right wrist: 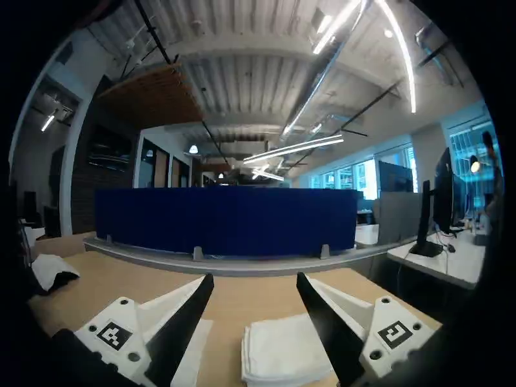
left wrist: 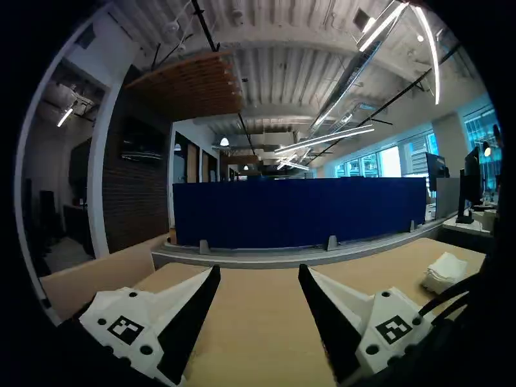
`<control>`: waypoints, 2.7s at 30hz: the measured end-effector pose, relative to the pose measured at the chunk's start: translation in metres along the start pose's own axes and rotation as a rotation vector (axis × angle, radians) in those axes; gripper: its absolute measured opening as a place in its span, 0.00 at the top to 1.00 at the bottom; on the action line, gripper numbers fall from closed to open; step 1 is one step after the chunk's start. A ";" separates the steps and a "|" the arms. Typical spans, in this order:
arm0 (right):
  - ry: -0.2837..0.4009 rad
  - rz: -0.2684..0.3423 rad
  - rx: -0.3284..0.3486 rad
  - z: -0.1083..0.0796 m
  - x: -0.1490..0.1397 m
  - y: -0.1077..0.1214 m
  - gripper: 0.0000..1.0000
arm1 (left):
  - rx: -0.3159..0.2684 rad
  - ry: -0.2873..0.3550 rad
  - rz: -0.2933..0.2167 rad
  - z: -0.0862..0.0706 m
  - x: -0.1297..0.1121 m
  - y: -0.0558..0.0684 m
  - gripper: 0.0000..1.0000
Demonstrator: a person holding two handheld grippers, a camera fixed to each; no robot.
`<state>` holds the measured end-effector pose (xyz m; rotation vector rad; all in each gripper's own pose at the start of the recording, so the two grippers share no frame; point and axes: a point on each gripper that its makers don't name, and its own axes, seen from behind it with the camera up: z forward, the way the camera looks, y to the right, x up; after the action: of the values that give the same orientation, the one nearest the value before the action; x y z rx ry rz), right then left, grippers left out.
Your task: Fold towel
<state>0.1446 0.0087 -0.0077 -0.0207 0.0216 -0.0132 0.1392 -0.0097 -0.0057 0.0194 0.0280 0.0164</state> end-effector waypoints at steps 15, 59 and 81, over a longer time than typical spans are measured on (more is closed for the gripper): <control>-0.018 0.021 0.023 -0.004 0.057 -0.001 0.00 | -0.044 -0.038 -0.007 -0.006 0.060 0.018 0.10; -0.410 -0.169 0.439 -0.045 -0.007 -0.084 0.00 | -0.461 -0.366 0.166 -0.035 0.001 0.091 0.10; -0.619 -0.276 0.556 -0.063 -0.134 -0.104 0.00 | -0.622 -0.572 0.249 -0.064 -0.131 0.121 0.10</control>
<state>0.0076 -0.0950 -0.0652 0.5286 -0.6038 -0.2874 0.0050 0.1099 -0.0641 -0.5943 -0.5519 0.2666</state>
